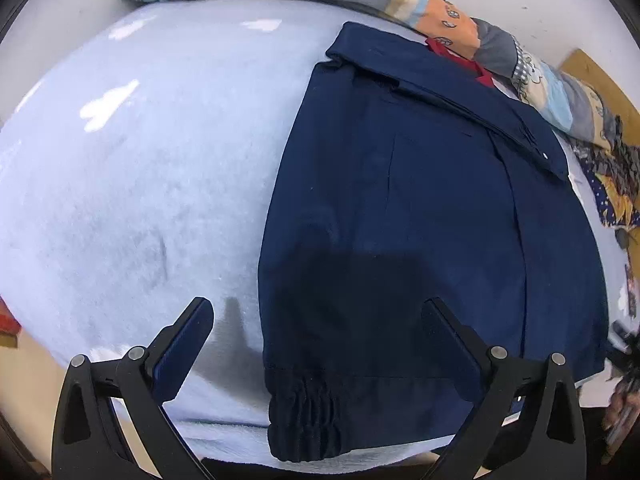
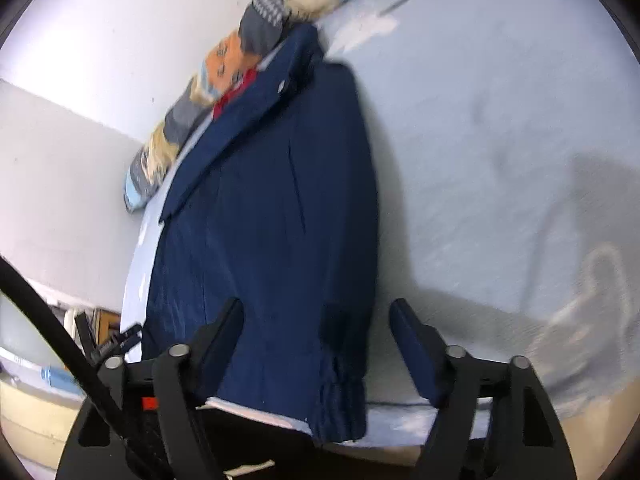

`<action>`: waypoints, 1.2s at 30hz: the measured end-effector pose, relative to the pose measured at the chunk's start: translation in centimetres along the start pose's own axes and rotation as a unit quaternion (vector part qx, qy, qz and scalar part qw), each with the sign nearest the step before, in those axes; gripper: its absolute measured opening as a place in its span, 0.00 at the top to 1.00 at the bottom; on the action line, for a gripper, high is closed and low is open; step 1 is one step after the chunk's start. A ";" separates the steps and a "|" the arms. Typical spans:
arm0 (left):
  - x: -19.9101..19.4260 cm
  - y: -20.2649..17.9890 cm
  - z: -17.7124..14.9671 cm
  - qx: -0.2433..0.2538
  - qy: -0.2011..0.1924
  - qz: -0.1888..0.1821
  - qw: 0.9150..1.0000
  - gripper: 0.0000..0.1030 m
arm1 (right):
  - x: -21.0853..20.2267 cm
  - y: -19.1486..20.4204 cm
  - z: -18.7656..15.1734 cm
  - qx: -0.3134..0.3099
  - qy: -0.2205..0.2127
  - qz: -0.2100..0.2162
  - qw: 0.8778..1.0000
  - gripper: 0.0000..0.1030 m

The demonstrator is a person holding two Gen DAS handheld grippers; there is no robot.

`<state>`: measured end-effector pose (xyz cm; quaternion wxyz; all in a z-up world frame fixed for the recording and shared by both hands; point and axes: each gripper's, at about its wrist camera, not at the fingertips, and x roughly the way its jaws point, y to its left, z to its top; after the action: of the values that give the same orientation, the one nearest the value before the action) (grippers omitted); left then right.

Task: Fold large clothes
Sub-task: 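Move both open grippers to the elastic hem of the narrowed jacket, then close both grippers on the navy jacket's elastic hem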

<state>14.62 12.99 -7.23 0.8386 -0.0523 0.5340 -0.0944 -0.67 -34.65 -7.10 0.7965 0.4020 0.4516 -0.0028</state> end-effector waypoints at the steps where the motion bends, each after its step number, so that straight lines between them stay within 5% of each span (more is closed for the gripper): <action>1: 0.0 0.4 -0.1 -0.006 0.001 -0.005 1.000 0.00 | 0.9 0.5 -0.4 -0.003 0.013 -0.007 1.000 0.40; 5: -0.5 1.5 0.0 -0.029 -0.001 -0.013 0.999 0.00 | 3.3 1.2 -1.5 -0.032 0.042 -0.070 0.996 0.65; 6: -0.5 1.8 0.0 -0.031 0.004 -0.015 0.999 0.00 | 3.3 1.5 -1.6 -0.037 0.039 -0.075 0.996 0.81; 7: -0.4 1.9 0.1 -0.029 0.013 -0.024 0.999 0.00 | 3.0 1.7 -1.6 -0.036 0.032 -0.065 0.997 0.83; 13: 1.0 1.9 0.3 -0.011 0.067 -0.072 0.995 0.01 | 1.6 1.6 -1.3 -0.012 -0.006 -0.025 1.000 0.84; 14: 1.4 1.7 0.2 -0.007 0.078 -0.079 0.994 0.11 | 1.6 1.6 -1.2 -0.012 -0.008 -0.022 1.000 0.84; 15: 1.8 1.3 0.0 0.004 0.089 -0.086 0.992 0.40 | 1.5 1.7 -1.2 -0.012 -0.009 -0.020 1.000 0.84; 17: 2.7 0.6 -0.6 0.028 0.101 -0.050 0.993 0.67 | 1.6 1.7 -1.3 -0.008 -0.010 -0.016 1.000 0.84; 18: 3.0 0.3 -0.9 0.044 0.101 -0.026 0.994 0.71 | 1.5 1.5 -1.4 -0.007 -0.009 -0.014 1.000 0.84; 22: 2.8 1.2 -1.0 0.006 0.106 -0.052 0.993 0.71 | 1.5 1.5 -1.3 0.000 -0.010 -0.008 1.000 0.84; 25: 2.5 1.4 -1.2 -0.011 0.110 -0.085 0.990 0.46 | 1.4 1.5 -1.2 0.000 -0.011 -0.005 1.000 0.84; 26: 2.5 1.2 -1.3 -0.006 0.112 -0.090 0.990 0.29 | 1.4 1.6 -1.2 0.002 -0.010 -0.004 1.000 0.84; 27: 2.5 0.6 -1.5 0.006 0.112 -0.091 0.990 0.28 | 1.4 1.5 -1.2 0.001 -0.009 -0.005 1.000 0.84; 28: 2.5 -0.2 -1.7 0.027 0.109 -0.075 0.991 0.34 | 1.5 1.6 -1.2 0.000 -0.008 -0.006 1.000 0.84; 29: 2.6 -0.7 -1.9 0.046 0.108 -0.055 0.992 0.60 | 1.5 1.6 -1.2 -0.001 -0.008 -0.007 1.000 0.84; 30: 2.7 -1.0 -2.1 0.057 0.106 -0.030 0.992 0.74 | 1.4 1.8 -1.2 -0.005 -0.009 -0.007 1.000 0.84; 36: 0.8 -0.9 -2.1 0.042 0.073 -0.057 0.995 0.79 | -0.2 3.3 -1.0 -0.038 -0.036 0.030 0.998 0.84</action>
<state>12.96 11.92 -8.69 0.7921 -0.0401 0.5856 -0.1676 -0.26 -31.80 -5.12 0.8270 0.3840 0.4100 0.0236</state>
